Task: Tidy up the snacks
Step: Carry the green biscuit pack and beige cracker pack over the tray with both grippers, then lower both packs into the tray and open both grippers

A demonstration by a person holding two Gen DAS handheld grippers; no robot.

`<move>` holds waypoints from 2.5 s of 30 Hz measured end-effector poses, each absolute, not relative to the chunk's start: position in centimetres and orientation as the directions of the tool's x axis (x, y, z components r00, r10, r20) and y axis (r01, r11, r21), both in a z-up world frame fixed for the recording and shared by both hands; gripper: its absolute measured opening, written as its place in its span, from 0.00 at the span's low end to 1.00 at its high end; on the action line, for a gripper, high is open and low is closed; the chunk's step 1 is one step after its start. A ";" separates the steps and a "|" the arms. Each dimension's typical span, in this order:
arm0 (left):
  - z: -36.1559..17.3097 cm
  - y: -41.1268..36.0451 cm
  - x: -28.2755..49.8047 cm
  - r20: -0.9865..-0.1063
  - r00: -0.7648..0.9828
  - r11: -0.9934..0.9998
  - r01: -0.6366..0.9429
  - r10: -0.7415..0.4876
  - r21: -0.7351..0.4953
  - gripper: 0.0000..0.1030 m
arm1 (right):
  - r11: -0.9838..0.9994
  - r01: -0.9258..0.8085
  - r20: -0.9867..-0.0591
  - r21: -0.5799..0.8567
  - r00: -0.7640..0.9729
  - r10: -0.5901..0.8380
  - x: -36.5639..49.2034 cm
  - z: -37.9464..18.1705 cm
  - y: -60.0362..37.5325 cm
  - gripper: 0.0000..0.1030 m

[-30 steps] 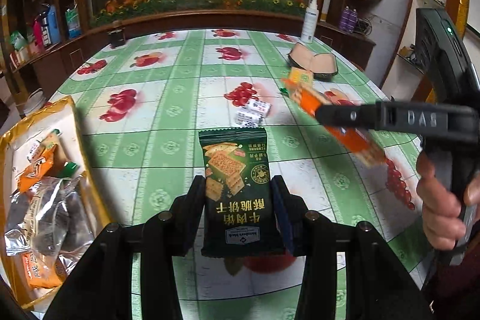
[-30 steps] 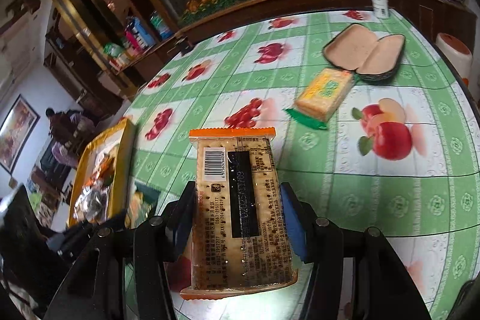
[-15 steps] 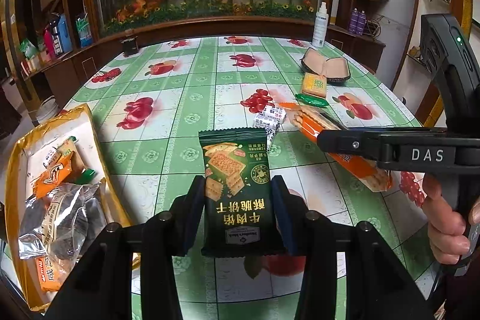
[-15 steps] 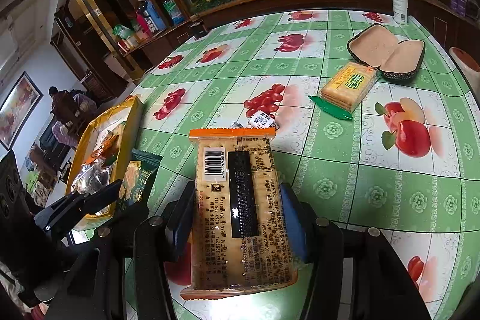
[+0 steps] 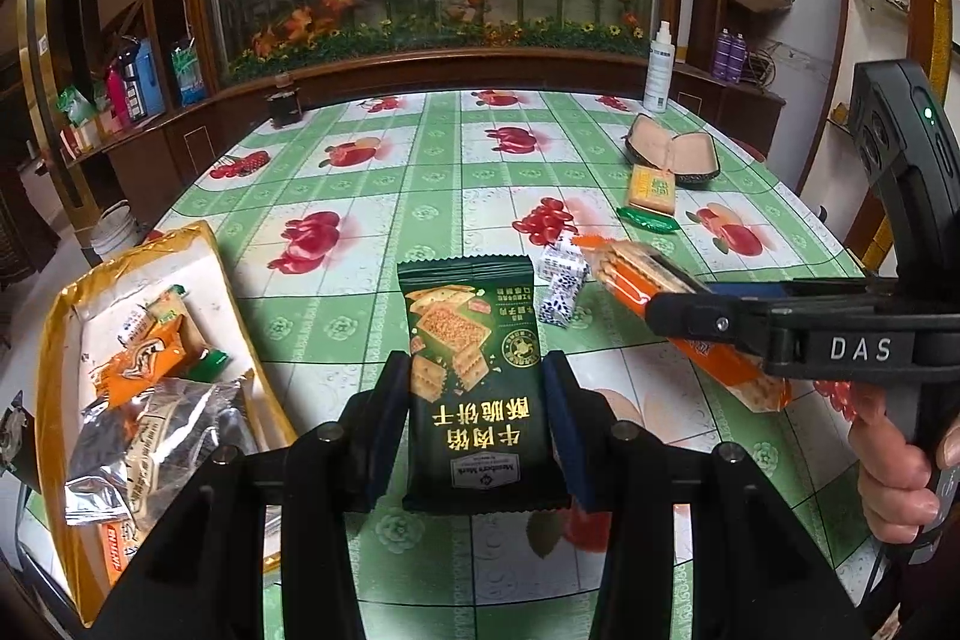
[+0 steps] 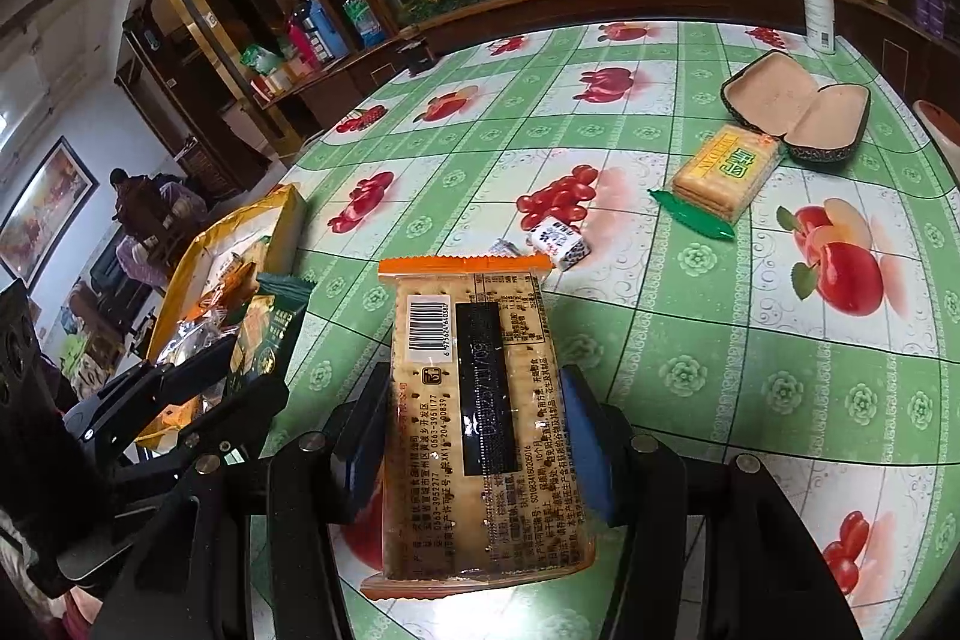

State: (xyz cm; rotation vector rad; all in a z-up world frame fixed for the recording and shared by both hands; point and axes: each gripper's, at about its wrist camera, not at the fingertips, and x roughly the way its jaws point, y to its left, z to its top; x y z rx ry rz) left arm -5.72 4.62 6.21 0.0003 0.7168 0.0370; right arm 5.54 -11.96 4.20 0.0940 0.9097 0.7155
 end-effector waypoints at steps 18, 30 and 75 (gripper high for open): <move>7.7 7.0 -6.5 -0.627 0.775 0.995 -0.095 0.080 0.010 0.42 | 0.720 -0.554 -0.668 0.418 0.350 0.657 4.4 4.5 -9.9 0.57; 8.2 9.1 -7.2 -0.615 0.781 0.990 -0.142 0.108 -0.006 0.42 | 0.669 -0.603 -0.652 0.435 0.302 0.696 3.0 4.9 -6.4 0.57; 4.6 26.2 -11.3 -0.684 0.680 0.861 -0.486 0.264 -0.151 0.42 | 0.589 -0.746 -0.677 0.310 0.262 0.688 0.1 5.0 11.6 0.57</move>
